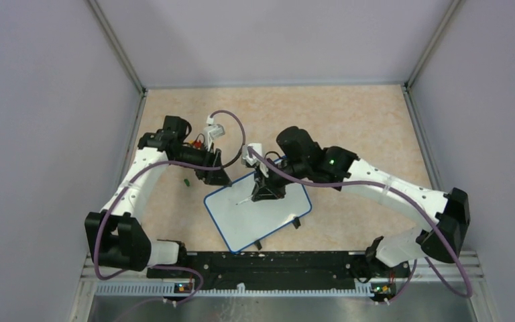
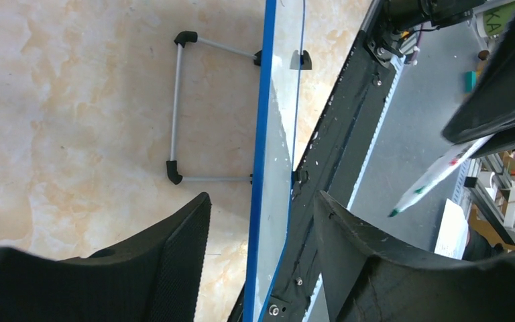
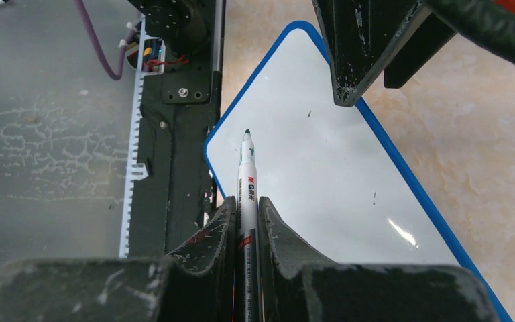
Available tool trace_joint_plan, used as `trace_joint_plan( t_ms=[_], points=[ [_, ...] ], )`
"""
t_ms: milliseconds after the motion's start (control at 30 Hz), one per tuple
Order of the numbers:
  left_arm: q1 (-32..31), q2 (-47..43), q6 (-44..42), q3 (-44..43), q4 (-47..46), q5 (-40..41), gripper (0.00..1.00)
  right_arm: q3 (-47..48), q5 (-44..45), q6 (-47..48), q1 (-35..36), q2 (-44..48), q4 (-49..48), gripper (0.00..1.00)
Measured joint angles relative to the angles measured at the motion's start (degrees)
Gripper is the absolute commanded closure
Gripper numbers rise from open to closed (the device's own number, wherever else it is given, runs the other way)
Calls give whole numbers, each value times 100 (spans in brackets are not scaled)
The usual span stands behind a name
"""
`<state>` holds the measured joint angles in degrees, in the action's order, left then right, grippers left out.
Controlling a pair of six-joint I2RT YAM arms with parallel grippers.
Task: Write a sentence on the whiteboard
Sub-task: Hold the whiteboard on the whiteboard stand.
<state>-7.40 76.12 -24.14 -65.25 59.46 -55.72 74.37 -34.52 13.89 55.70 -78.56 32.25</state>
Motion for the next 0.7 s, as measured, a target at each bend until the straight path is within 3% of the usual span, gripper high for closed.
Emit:
trace_joint_plan(
  t_ms=[700],
  points=[
    [-76,267,59,162,-144,-326,68,402,2277,2,1327,-750,-439,100]
  ],
)
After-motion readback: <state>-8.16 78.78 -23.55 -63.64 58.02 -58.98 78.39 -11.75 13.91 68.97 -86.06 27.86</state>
